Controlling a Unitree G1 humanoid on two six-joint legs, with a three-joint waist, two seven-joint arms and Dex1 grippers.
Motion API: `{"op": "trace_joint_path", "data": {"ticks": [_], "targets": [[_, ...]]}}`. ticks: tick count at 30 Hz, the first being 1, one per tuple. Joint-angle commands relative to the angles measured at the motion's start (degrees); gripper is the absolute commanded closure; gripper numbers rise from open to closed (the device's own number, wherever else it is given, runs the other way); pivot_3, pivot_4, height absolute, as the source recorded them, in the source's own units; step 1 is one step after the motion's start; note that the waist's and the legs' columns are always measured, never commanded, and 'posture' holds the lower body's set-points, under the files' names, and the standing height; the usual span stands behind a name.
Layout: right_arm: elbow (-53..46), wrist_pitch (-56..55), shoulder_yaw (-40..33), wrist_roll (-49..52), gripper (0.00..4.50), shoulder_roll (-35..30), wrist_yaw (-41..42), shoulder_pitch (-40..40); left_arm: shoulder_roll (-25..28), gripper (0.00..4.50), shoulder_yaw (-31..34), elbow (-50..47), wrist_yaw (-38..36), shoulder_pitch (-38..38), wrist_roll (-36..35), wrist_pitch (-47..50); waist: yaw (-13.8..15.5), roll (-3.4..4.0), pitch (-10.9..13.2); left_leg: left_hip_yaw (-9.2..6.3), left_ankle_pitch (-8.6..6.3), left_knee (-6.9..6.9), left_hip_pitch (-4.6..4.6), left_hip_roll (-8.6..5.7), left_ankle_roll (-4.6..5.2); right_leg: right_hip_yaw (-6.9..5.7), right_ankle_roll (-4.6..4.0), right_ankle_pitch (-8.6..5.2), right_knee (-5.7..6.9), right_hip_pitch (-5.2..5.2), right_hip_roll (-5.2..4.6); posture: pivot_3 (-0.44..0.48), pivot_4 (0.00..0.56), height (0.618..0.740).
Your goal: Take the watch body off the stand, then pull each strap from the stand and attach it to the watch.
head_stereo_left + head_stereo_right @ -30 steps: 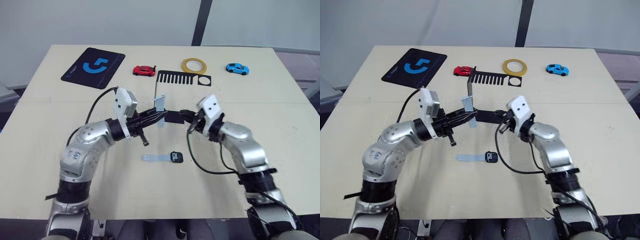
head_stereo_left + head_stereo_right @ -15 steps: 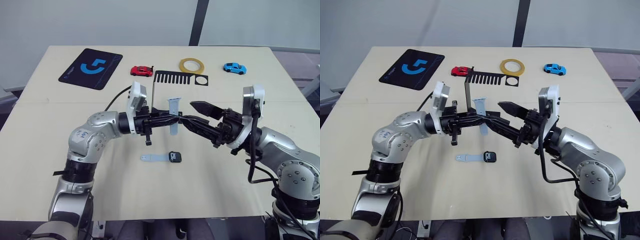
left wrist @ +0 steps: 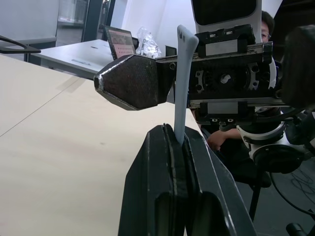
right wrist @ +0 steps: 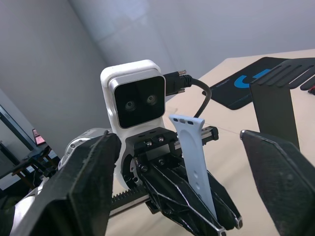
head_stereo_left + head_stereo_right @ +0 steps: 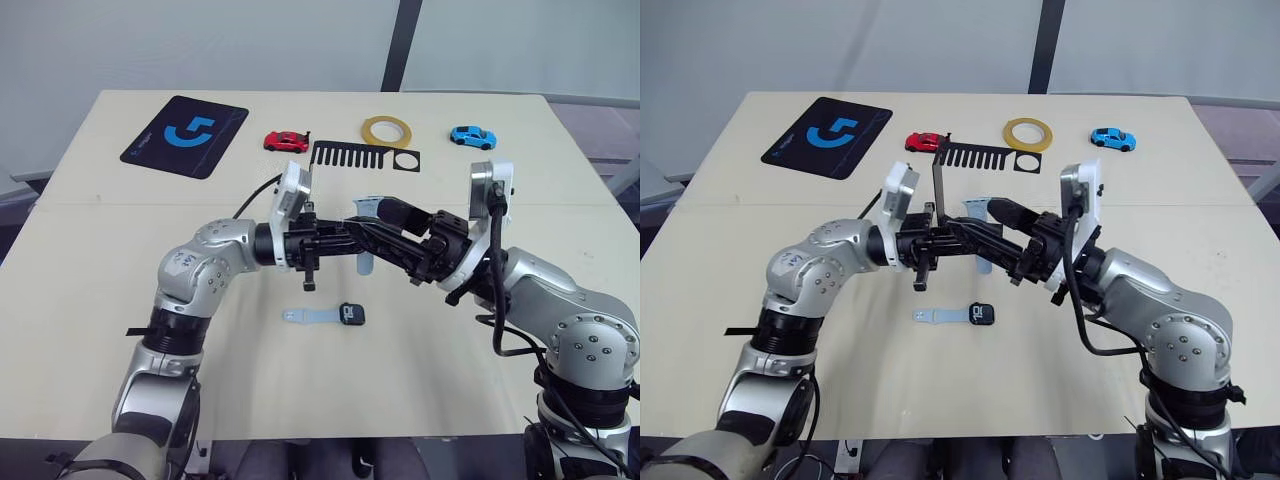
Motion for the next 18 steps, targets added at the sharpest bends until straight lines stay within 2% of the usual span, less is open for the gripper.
{"op": "trace_joint_path", "data": {"ticks": [1, 11, 14, 18], "targets": [[-1.22, -1.75, 0.31, 0.35, 0.87, -0.67, 0.73, -0.02, -0.03, 4.5, 0.3, -0.47, -0.91, -1.65, -0.03, -1.31, 0.01, 0.0, 0.0, 0.0, 0.0, 0.0, 0.0, 0.0, 0.0, 0.0, 0.0, 0.0, 0.0, 0.0, 0.0, 0.0, 0.15, 0.732], [-0.76, -3.14, 0.75, 0.62, 0.87, -1.35, 1.13, -0.07, 0.29, 4.5, 0.58, -0.94, -0.78, -1.56, -0.05, -1.21, 0.06, 0.0, 0.0, -0.01, 0.0, 0.0, 0.0, 0.02, 0.0, 0.0, 0.0, 0.0, 0.0, 0.0, -0.01, 0.0, 0.15, 0.732], [-1.04, -3.48, 0.77, 0.87, 1.76, -1.32, 1.29, 0.14, 0.26, 4.5, 0.6, -0.98, -0.63, -1.44, -0.04, -1.18, 0.07, 0.0, 0.0, -0.01, 0.0, 0.0, 0.0, 0.03, 0.0, 0.0, 0.0, 0.0, 0.0, 0.0, -0.01, 0.0, 0.15, 0.732], [-0.96, -3.84, 0.91, 0.95, 1.76, -1.41, 1.18, 0.18, 0.16, 4.5, 0.77, -0.85, -0.43, -1.46, -0.13, -1.12, 0.07, 0.0, 0.0, -0.01, 0.0, 0.0, 0.0, 0.03, 0.0, 0.0, 0.0, 0.0, 0.0, 0.0, -0.01, 0.0, 0.15, 0.732]]}}
